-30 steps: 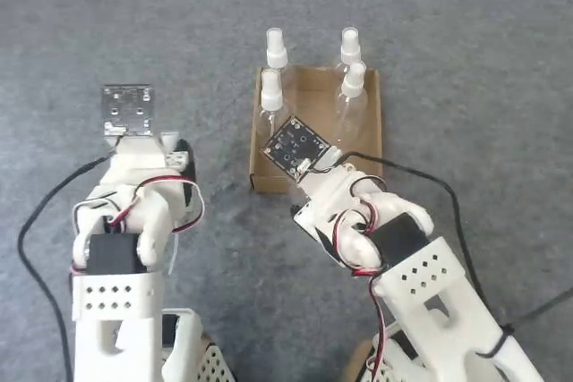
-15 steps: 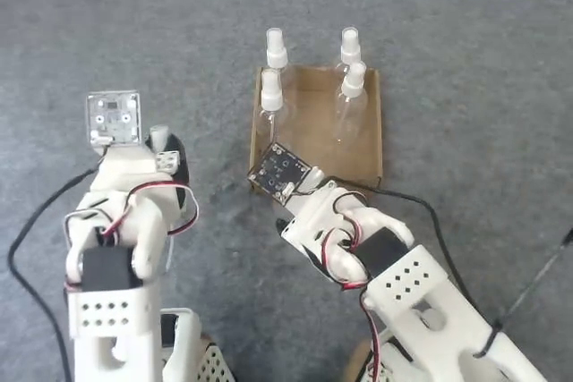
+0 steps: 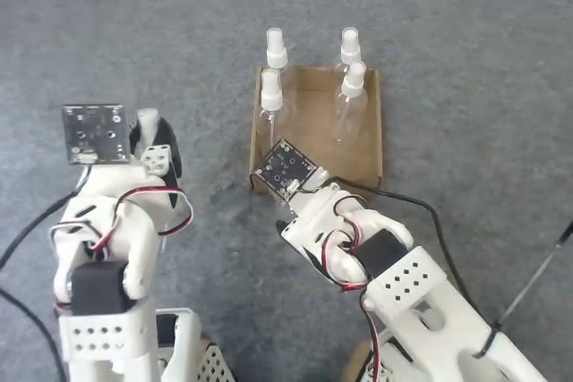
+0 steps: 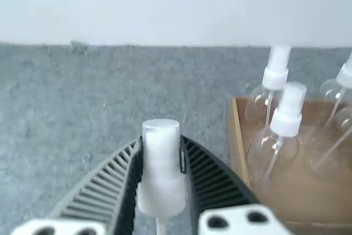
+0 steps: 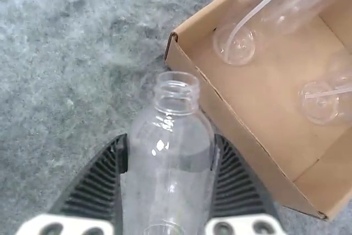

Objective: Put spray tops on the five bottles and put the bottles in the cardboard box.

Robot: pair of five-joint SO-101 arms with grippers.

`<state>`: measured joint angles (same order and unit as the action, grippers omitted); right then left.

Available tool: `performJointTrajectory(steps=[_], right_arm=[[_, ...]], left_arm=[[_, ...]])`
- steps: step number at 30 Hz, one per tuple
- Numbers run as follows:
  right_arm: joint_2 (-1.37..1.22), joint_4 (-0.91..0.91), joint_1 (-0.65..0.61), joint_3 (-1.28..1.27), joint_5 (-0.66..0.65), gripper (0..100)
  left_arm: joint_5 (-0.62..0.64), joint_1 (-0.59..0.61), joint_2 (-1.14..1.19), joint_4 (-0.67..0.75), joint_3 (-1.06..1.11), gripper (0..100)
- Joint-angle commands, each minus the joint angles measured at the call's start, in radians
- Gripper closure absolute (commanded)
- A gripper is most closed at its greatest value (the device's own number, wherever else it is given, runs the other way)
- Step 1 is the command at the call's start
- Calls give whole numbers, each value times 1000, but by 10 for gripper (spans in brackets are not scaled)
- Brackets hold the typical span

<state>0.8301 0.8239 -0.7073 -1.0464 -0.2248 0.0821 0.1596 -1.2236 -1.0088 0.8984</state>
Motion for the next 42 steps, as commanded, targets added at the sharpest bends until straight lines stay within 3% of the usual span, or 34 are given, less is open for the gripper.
performJointTrajectory(steps=[1,7,11,19,27,42], right_arm=[[36,-13,-12,11,6,992],[38,-77,-13,-34,5,992],[38,-213,-18,-81,12,992],[38,-430,-170,-186,12,992],[38,-479,-199,-195,14,992],[236,-464,-199,-272,68,993]], left_arm=[[9,5,-26,14,-104,989],[143,-3,-23,23,-177,989],[247,-3,-25,114,-211,989],[388,-5,-20,196,-242,989],[394,-127,-20,196,-154,989],[397,-137,-20,301,-12,989]])
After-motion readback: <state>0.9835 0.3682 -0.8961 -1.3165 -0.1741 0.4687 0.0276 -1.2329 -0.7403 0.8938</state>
